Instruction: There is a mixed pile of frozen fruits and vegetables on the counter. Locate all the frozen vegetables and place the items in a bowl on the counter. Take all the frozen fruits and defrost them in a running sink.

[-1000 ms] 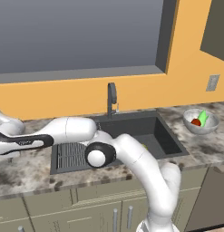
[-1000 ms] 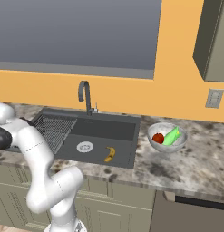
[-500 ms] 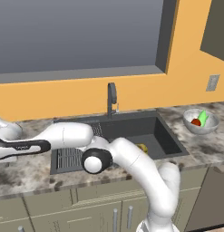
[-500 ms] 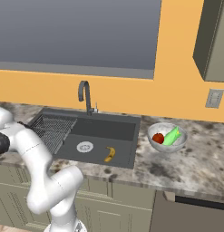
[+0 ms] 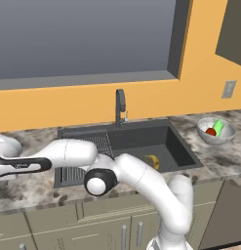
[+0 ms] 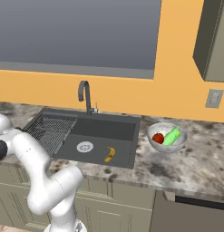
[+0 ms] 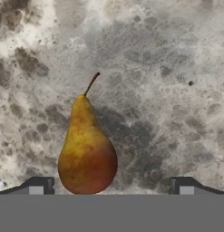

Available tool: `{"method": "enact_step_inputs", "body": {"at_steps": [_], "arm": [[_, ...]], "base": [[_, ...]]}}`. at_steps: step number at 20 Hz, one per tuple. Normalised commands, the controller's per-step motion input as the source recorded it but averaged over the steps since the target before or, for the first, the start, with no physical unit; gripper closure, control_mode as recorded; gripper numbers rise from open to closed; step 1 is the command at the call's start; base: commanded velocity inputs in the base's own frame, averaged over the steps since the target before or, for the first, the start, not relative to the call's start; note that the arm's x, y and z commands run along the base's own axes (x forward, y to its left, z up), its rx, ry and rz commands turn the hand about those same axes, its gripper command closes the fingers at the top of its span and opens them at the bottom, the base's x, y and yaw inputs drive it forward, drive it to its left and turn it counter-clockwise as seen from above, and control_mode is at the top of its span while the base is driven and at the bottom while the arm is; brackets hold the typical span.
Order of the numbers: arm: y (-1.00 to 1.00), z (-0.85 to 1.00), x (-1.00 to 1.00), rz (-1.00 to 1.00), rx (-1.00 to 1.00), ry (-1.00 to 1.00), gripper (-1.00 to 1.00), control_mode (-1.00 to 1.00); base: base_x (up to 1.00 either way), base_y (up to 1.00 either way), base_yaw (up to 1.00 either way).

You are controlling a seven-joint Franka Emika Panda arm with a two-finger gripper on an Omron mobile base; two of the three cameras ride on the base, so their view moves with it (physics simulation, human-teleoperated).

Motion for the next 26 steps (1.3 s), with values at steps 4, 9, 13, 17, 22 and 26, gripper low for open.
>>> {"method": "enact_step_inputs", "body": {"at_steps": [4, 9, 13, 17, 22, 26], "arm": [[0.14, -0.10, -0.08, -0.02, -0.08, 0.05, -1.00, -1.00], [0.20, -0.10, -0.01, -0.02, -0.07, 0.03, -1.00, -1.00], [0.16, -0.01, 0.08, -0.05, -0.03, 0.00, -1.00, -1.00], [0.15, -0.04, 0.20, -0.07, -0.02, 0.01, -1.00, -1.00], [0.24, -0.20, 0.17, -0.08, -0.05, 0.02, -1.00, -1.00], [0.30, -0.23, 0.16, -0.09, -0.07, 0.04, 1.00, -1.00]], "base": [[0.00, 0.00, 0.00], [0.00, 0.00, 0.00], [0.00, 0.00, 0.00], [0.00, 0.00, 0.00], [0.00, 0.00, 0.00], [0.00, 0.00, 0.00]]}}
